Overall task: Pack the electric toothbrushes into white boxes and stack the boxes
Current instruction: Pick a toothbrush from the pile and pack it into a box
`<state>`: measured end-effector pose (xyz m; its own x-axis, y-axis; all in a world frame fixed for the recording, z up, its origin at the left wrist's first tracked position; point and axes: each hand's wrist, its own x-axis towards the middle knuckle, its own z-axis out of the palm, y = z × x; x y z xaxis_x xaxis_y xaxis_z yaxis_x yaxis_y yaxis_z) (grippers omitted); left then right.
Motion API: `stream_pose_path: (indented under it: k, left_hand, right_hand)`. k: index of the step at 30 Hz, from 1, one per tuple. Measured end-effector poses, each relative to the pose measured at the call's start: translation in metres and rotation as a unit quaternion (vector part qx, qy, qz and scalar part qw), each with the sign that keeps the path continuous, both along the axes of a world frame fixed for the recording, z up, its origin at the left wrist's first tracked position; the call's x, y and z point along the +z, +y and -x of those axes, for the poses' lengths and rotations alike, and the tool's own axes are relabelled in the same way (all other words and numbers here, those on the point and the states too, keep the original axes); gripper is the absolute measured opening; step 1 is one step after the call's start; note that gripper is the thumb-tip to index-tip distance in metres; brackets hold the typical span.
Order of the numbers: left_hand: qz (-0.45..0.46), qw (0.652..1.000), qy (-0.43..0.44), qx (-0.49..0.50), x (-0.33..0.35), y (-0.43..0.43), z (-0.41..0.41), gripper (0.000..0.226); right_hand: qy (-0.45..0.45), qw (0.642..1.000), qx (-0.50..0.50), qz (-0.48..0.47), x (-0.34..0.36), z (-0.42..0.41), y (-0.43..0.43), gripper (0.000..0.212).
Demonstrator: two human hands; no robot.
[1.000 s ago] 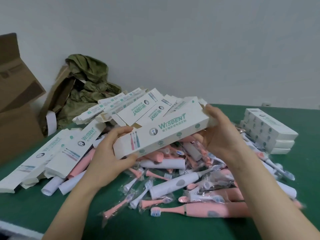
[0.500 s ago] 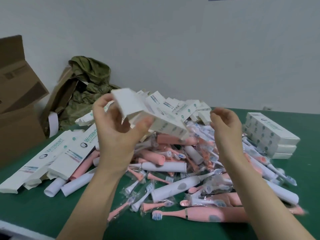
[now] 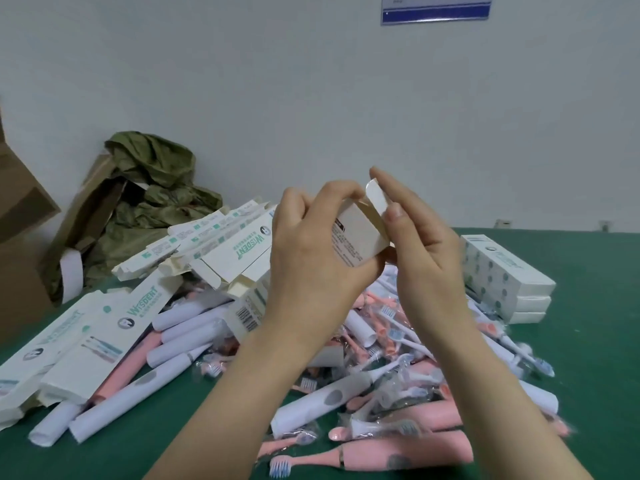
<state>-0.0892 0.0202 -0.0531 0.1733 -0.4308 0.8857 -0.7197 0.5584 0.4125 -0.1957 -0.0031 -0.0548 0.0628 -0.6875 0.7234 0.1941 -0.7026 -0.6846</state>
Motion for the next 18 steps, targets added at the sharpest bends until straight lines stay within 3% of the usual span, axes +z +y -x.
stream_pose_path:
  k: [18]
  left_hand:
    - [0.013,0.999,0.019,0.048,-0.013,0.002,0.0,0.039]
  right_hand:
    - [0.055,0.998,-0.031,0.018,-0.022,-0.009,-0.005,0.033]
